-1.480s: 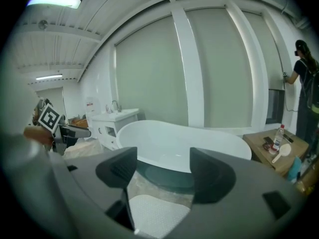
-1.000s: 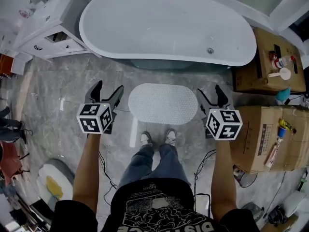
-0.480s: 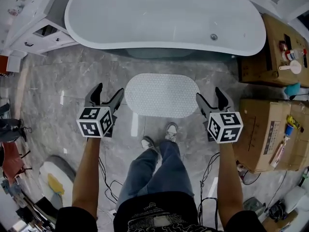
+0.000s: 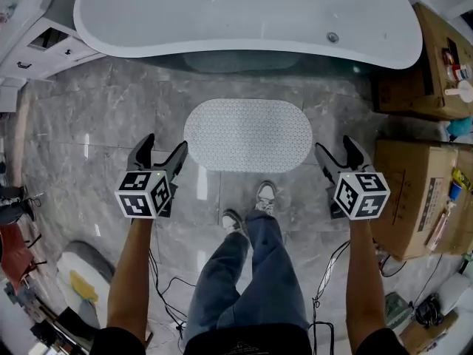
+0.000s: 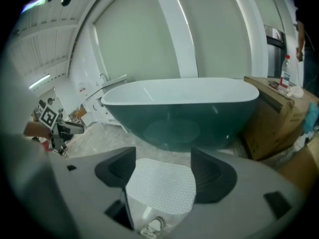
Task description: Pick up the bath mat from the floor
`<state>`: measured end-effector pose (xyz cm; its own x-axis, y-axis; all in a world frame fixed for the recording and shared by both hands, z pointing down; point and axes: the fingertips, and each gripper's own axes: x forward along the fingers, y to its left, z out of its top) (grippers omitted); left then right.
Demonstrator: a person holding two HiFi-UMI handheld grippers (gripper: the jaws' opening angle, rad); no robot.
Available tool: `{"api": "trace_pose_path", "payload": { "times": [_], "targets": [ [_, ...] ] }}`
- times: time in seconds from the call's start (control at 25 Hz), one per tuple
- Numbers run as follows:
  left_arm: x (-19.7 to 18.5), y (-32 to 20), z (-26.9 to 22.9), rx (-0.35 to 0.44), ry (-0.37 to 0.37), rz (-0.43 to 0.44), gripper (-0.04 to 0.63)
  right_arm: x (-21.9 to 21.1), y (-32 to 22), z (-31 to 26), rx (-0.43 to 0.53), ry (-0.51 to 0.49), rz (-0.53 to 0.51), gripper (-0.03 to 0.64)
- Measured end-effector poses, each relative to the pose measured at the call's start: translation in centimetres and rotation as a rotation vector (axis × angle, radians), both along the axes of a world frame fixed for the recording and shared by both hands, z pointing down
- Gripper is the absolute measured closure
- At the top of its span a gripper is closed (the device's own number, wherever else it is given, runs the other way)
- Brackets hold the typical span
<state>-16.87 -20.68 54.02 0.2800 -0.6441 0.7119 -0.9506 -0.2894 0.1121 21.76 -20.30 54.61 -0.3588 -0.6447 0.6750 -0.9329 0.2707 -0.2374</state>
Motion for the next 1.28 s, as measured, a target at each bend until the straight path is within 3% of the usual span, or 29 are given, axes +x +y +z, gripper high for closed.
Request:
{"api": "trace_pose_path", "payload": {
  "times": [0.28, 0.44, 0.88, 1.28],
  "targets": [
    [-1.0, 1.7, 7.7, -0.049, 0.026, 0.015, 0.204, 0.0, 2.8, 7.9, -0.067, 0.033, 0.011, 0.268],
    [-1.5, 2.4, 11.6, -0.069, 0.03, 0.028, 0.204, -1.4, 3.9, 11.5, -0.098, -0.014, 0.005, 0.262],
    [-3.4, 4.5, 23.4, -0.151, 0.074, -0.013, 0.181, -1.2, 4.3, 20.8, -0.143, 0.004, 0.01, 0.259],
    [-4.3, 3.2, 33.0, -0.164, 0.066, 0.0, 0.167, -0.4, 3.7, 29.7, -0.165, 0.016, 0.029, 0.235]
  ]
}}
